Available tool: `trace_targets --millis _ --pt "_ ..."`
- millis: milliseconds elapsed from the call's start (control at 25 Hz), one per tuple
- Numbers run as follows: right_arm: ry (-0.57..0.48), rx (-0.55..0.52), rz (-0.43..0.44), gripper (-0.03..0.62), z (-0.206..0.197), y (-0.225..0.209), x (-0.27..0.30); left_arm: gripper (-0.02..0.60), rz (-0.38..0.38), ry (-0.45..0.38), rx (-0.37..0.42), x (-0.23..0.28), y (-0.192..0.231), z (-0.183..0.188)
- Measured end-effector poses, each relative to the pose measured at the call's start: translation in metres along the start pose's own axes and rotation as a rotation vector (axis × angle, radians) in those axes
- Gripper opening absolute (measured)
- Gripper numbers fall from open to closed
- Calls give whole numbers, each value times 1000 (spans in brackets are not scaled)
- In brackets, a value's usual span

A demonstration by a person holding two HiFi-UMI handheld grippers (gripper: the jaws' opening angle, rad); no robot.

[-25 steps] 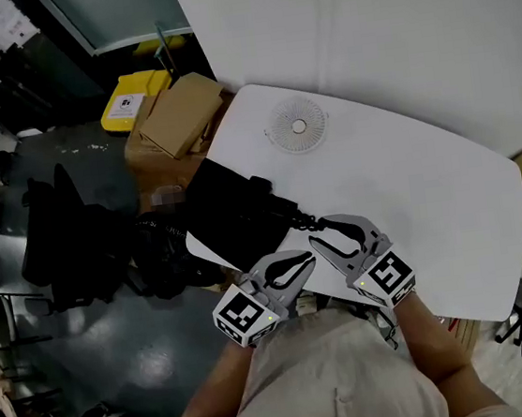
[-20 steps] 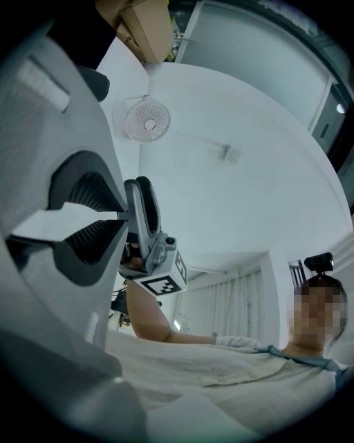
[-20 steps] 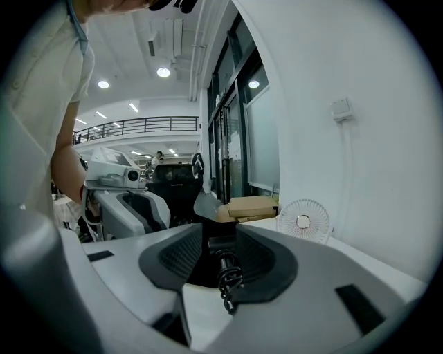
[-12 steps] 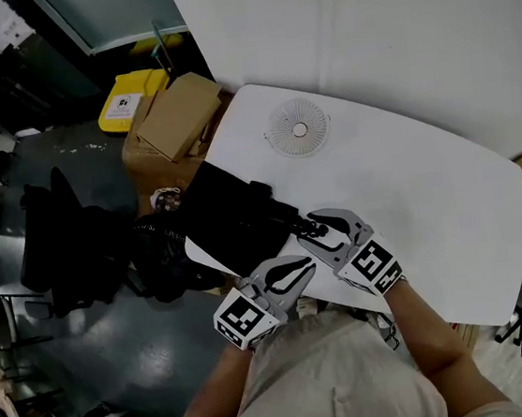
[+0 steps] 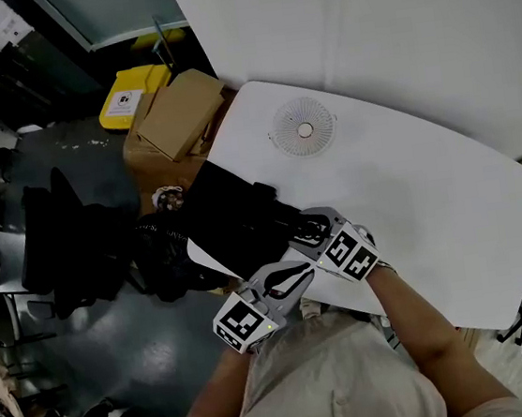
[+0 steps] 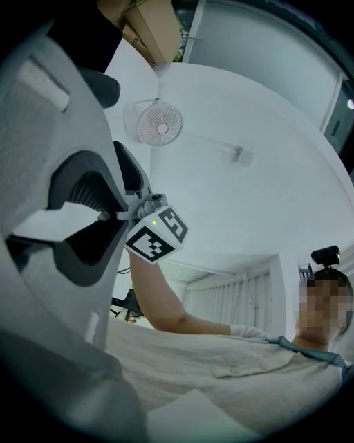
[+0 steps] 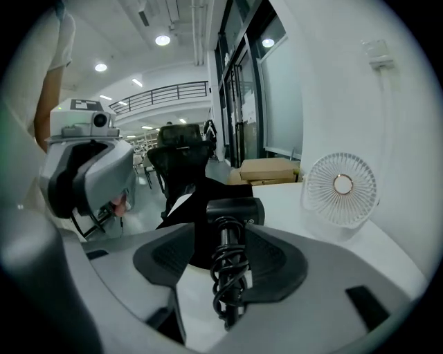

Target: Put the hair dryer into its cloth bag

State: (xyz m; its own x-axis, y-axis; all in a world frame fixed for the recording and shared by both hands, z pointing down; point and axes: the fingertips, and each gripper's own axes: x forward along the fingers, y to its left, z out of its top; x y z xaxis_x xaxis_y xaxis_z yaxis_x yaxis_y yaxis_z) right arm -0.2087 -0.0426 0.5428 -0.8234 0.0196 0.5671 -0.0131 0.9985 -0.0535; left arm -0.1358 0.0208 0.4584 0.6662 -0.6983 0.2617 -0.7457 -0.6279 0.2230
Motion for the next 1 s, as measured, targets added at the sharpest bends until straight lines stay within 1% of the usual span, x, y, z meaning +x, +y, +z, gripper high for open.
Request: trace_targets --millis 80,360,600,720,880,1000 --pt "26 -17 1 227 -2 -2 9 23 3 4 -4 -1 3 -1" --pt "114 -23 -7 242 -20 -7 32 23 -2 16 -11 1 5 -7" --pt "212 -46 -13 256 -37 -11 49 23 -16 28 -20 1 4 -11" --pt "262 -71 -19 259 -42 -11 57 23 -22 37 -24 1 2 -13" --pt "343 -132 -25 262 -50 -12 68 23 -23 48 -26 0 3 -18" --pt "369 -147 -19 268 -54 -14 74 23 -22 51 -31 0 5 -20"
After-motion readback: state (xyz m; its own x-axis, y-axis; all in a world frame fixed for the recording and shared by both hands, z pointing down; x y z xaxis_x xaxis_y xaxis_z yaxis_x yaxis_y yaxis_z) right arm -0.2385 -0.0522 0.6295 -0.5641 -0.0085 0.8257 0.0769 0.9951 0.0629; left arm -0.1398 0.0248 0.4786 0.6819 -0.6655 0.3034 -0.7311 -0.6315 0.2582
